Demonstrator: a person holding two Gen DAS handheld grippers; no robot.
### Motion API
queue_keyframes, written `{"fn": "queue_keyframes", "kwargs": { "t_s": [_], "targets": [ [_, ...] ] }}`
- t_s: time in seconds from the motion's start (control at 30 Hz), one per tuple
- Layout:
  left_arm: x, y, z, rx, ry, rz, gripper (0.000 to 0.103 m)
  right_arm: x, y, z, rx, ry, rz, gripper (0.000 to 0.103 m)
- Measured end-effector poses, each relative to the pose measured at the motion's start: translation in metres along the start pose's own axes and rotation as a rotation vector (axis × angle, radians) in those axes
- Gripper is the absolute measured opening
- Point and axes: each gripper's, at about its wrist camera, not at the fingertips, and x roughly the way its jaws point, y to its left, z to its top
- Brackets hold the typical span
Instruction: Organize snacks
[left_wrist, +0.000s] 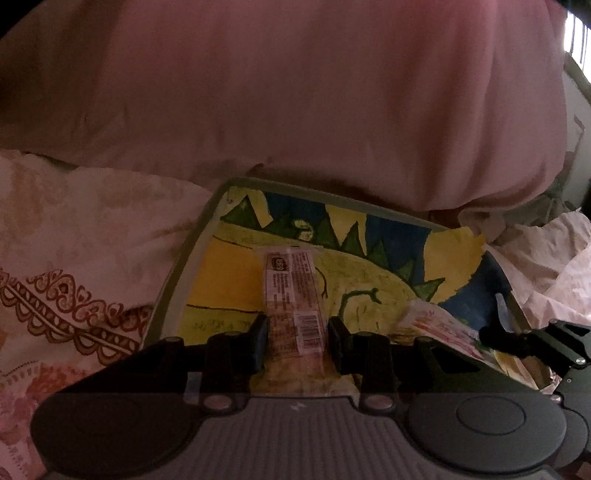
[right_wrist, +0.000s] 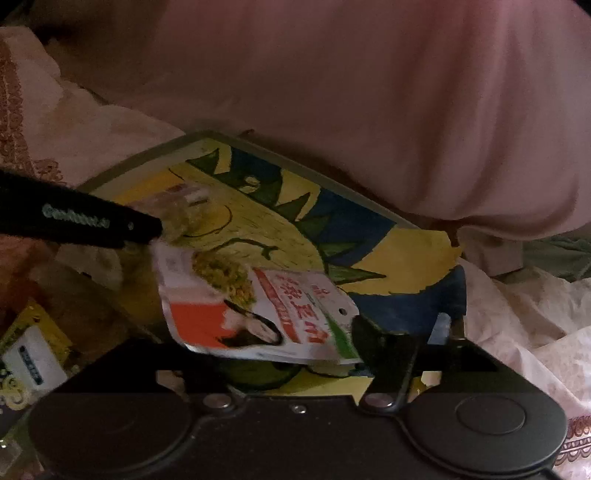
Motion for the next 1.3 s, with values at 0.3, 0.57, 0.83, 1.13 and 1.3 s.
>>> {"fn": "queue_keyframes", "kwargs": {
  "t_s": [0.3,0.57,0.83,1.13,1.3],
  "targets": [
    [-0.014,0.002,0.000,-0.016,-0.022,-0.030,0.047,-0.025,-0.012,0.008,0.074,0.026,0.060,0.095],
    [-0.048,0.001,-0.003,-0.017,-0.075,-0.023,0.077,-0.069,-0.026,0.000,0.141,-0.050,0.057,0.102],
    [-0.101,0.000,-0.008,0.026,-0.188,0.000,0.101,-0.127,-0.039,-0.011,0.215,-0.191,0.045,0.102],
    [-0.160,-0.004,-0.042,0.074,-0.266,0.028,0.103,-0.194,-0.039,-0.043,0.319,-0.327,-0.021,0.102],
    [-0.190,-0.007,-0.063,0.079,-0.269,0.007,0.103,-0.217,-0.022,-0.069,0.308,-0.304,-0.065,0.102]
  ]
}}
